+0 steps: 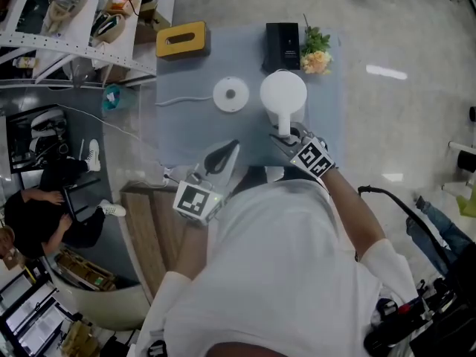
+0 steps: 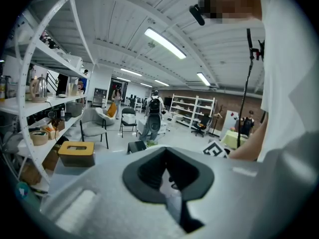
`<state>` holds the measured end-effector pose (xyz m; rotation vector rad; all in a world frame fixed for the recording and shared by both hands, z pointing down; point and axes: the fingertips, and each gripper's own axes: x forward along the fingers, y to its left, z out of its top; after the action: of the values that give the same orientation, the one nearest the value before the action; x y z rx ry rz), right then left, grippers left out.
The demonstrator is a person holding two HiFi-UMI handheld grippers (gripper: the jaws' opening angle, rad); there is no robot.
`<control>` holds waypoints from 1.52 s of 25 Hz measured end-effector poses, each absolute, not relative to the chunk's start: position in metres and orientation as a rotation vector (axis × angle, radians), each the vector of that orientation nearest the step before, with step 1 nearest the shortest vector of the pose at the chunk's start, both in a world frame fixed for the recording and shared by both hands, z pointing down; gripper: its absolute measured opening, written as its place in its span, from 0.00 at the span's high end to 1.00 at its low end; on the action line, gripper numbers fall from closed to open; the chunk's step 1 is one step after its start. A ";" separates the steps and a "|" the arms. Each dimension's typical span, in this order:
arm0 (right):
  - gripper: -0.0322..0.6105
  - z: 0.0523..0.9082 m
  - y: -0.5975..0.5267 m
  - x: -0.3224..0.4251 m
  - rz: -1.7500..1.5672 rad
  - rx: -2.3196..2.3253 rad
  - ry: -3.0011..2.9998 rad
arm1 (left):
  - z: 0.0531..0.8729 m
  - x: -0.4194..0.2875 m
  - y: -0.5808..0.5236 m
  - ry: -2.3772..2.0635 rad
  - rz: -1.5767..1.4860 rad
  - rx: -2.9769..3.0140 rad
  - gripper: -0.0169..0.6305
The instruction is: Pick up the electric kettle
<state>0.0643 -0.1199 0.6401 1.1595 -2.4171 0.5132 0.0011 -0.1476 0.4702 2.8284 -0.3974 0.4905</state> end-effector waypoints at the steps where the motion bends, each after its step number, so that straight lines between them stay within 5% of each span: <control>1: 0.79 0.639 -0.118 0.064 0.515 1.165 -2.411 | 0.470 0.001 -0.147 -0.390 0.495 2.826 0.97; 38: 0.78 0.676 -0.071 0.066 0.555 1.155 -2.279 | 0.469 0.038 -0.136 -0.242 0.511 2.827 0.97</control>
<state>0.0660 -0.0713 0.6756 1.1545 -2.2792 0.5546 0.0377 -0.1363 0.4688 2.8273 -0.2418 0.5107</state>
